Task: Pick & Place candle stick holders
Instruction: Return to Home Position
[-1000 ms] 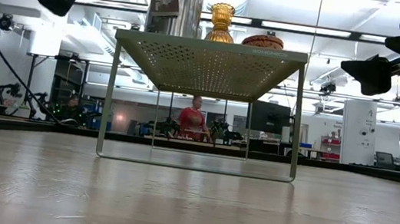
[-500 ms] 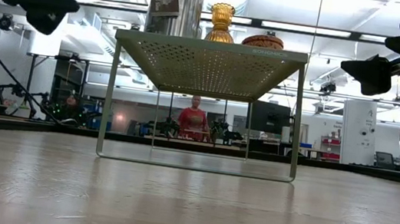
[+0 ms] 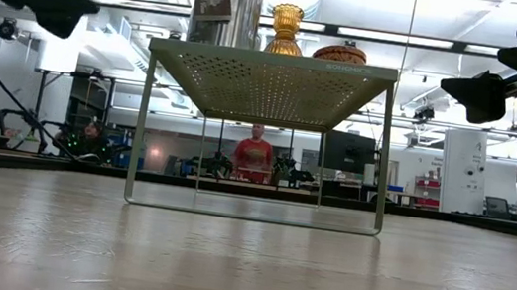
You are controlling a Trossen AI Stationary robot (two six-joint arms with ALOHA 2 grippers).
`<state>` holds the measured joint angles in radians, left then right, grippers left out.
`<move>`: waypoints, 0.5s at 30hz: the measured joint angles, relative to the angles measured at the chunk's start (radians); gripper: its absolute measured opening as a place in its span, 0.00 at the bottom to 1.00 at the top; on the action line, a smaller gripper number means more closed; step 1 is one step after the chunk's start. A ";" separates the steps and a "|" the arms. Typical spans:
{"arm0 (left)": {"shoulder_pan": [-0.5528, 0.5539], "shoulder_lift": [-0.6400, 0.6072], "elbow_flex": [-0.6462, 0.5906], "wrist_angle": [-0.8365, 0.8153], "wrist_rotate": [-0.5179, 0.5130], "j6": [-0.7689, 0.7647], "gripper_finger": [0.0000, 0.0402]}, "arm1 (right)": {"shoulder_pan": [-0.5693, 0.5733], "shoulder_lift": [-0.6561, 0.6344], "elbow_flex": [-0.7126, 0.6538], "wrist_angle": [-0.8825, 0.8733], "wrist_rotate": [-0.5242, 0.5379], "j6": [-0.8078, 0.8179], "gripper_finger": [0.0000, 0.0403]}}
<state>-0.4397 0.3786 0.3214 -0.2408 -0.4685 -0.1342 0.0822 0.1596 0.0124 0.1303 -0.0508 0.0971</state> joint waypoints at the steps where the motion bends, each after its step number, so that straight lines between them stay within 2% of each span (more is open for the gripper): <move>1: 0.000 0.000 0.000 -0.033 -0.028 0.006 0.03 | 0.000 0.000 0.000 0.000 0.000 0.000 0.97; 4: 0.000 -0.001 -0.020 -0.062 -0.066 -0.073 0.06 | 0.000 0.000 0.000 0.000 0.000 0.000 0.97; 7: -0.006 -0.023 -0.078 0.031 -0.001 0.010 0.07 | 0.000 0.000 0.000 0.000 0.000 0.000 0.97; 10: -0.006 -0.073 -0.135 0.159 0.021 0.066 0.07 | 0.000 0.000 0.000 0.000 0.000 0.000 0.97; 15: -0.006 -0.199 -0.222 0.237 0.128 0.132 0.07 | 0.000 0.000 0.000 0.000 0.000 0.000 0.97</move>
<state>-0.4461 0.1797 0.0999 -0.0033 -0.3410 -0.0019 0.0825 0.1597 0.0124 0.1303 -0.0509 0.0971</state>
